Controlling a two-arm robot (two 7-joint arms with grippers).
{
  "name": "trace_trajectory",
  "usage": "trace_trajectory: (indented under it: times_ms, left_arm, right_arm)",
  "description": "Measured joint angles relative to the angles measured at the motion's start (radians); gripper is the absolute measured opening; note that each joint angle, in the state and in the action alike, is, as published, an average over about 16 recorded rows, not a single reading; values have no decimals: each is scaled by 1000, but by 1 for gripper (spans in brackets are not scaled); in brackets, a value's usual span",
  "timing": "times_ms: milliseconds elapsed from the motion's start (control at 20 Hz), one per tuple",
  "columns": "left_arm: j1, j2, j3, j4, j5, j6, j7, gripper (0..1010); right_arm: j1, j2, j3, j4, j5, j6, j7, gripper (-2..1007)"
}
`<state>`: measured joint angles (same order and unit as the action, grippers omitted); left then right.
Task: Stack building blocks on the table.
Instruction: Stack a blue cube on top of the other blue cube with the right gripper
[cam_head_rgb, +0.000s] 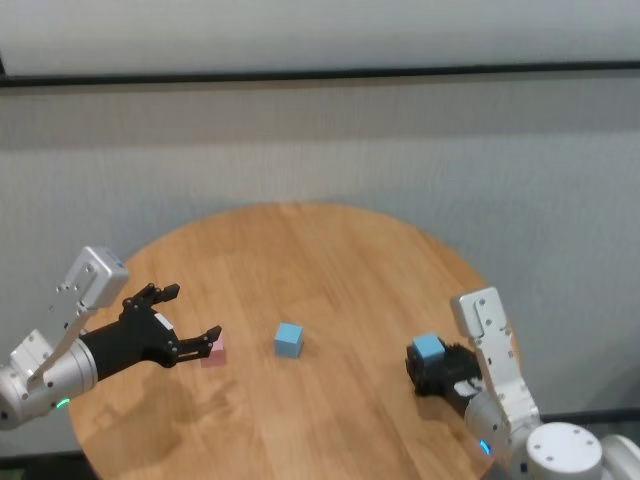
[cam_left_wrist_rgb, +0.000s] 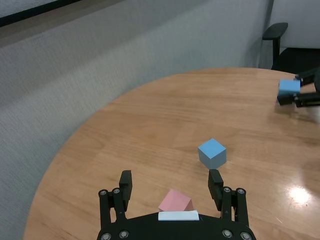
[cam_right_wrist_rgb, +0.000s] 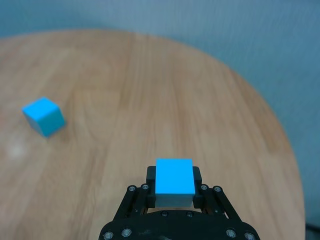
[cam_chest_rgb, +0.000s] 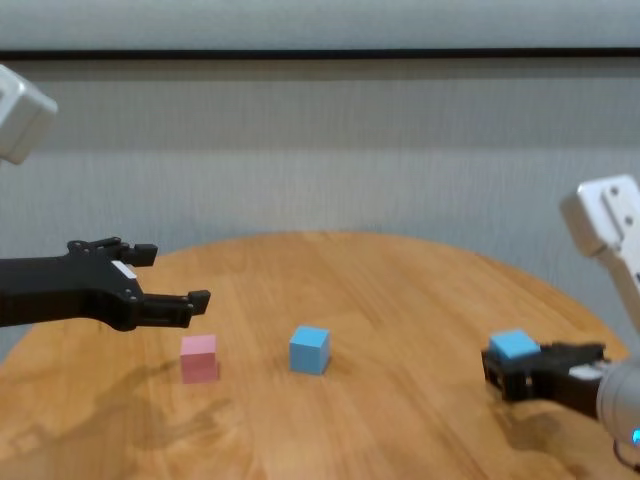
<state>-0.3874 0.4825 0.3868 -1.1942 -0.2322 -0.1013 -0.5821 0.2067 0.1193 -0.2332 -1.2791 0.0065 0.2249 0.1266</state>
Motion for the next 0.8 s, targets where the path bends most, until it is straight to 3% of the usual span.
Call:
trace_trajectory:
  times_ms: [250, 450, 600, 800]
  left_arm:
    - [0, 0, 0, 0, 0, 0, 0, 1000]
    - [0, 0, 0, 0, 0, 0, 0, 1000]
    - [0, 0, 0, 0, 0, 0, 0, 1000]
    - [0, 0, 0, 0, 0, 0, 0, 1000]
  right_arm:
    - [17, 15, -1, -21, 12, -48, 68, 370]
    - [48, 26, -12, -21, 36, -102, 144, 370]
    - [82, 27, -25, 1, 69, -151, 214, 370]
    - [137, 18, -47, 66, 122, -220, 301, 370]
